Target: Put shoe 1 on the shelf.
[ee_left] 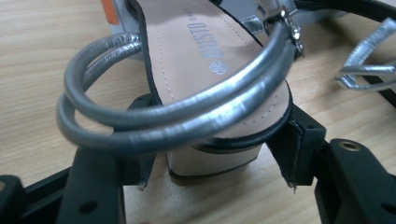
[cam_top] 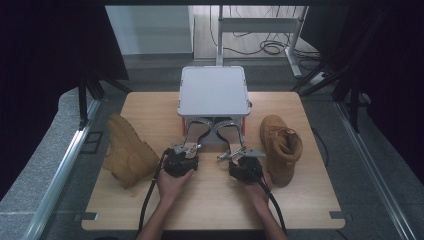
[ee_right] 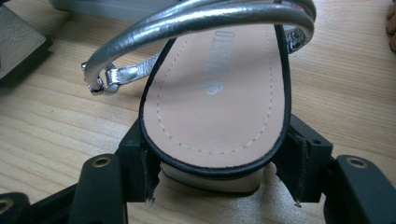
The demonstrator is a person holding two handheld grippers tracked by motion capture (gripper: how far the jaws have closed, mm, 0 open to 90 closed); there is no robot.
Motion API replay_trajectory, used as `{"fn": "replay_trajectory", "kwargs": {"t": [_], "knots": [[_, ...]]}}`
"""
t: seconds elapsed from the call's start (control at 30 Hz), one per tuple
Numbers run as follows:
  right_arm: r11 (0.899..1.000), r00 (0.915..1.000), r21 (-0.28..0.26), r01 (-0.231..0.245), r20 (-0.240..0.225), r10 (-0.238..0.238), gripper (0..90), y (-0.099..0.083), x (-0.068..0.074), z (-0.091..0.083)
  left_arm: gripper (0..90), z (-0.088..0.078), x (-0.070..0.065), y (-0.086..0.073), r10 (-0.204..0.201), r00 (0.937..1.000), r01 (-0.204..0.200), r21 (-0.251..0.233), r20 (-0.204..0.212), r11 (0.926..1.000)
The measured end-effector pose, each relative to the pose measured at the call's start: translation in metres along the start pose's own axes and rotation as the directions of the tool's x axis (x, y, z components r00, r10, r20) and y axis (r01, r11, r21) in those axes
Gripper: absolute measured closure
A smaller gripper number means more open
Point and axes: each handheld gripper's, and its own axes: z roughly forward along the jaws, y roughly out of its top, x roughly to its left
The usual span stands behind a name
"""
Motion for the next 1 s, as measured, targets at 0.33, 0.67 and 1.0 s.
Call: {"fn": "replay_trajectory", "kwargs": {"t": [0.33,0.67,1.0], "knots": [[1.0,1.0,0.003,-0.003,-0.001,0.003,38.4,0.0,0.0,0.0,39.7,0.012,-0.001,0.015,-0.021,0.9995,0.021,-0.014,-0.022,0.9997],[1.0,1.0,0.005,-0.002,-0.001,0.002,38.6,0.001,-0.001,-0.001,40.2,0.027,-0.004,0.029,-0.064,0.9964,0.062,-0.043,-0.054,0.9972],[1.0,1.0,0.007,-0.002,0.001,0.002,38.9,0.001,-0.002,-0.001,40.3,0.043,-0.005,0.045,-0.106,0.9914,0.102,-0.06,-0.077,0.993]]}}
